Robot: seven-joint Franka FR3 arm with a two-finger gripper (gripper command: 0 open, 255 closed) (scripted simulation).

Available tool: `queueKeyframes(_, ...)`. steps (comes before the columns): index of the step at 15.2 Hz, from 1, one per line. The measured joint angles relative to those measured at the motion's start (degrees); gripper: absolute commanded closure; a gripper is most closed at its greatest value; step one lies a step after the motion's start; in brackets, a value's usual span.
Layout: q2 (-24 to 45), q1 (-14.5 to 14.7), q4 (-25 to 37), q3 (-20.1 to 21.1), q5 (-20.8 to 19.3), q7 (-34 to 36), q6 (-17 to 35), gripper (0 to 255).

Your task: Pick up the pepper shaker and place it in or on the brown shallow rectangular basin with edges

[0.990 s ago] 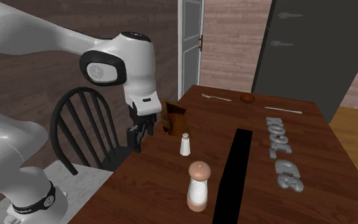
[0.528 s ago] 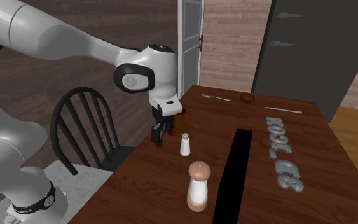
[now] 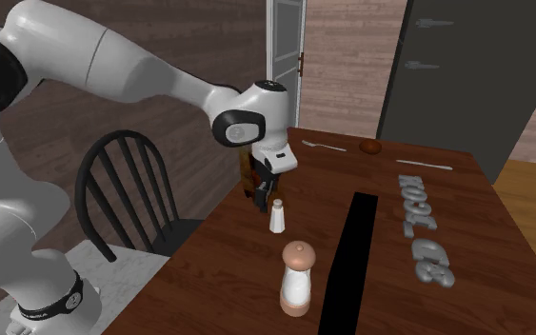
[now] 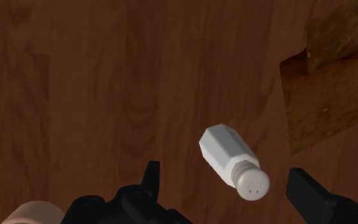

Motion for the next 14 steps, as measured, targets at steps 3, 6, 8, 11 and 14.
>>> queueKeyframes(3, 4.69, 1.13, 3.82, 0.35, -1.69, 2.23, 1.19, 0)
queueKeyframes(6, 6.32, 1.53, 3.57, 0.34, -2.34, 2.82, 3.05, 0)
queueKeyframes(8, 7.48, 1.82, 3.49, 0.28, -2.85, 3.23, 4.24, 0)
queueKeyframes(11, 8.39, 2.03, 2.72, 0.2, -3.25, 3.47, 5.88, 0)
queueKeyframes(14, 8.46, 2.04, 2.63, 0.19, -3.28, 3.48, 6.06, 0)
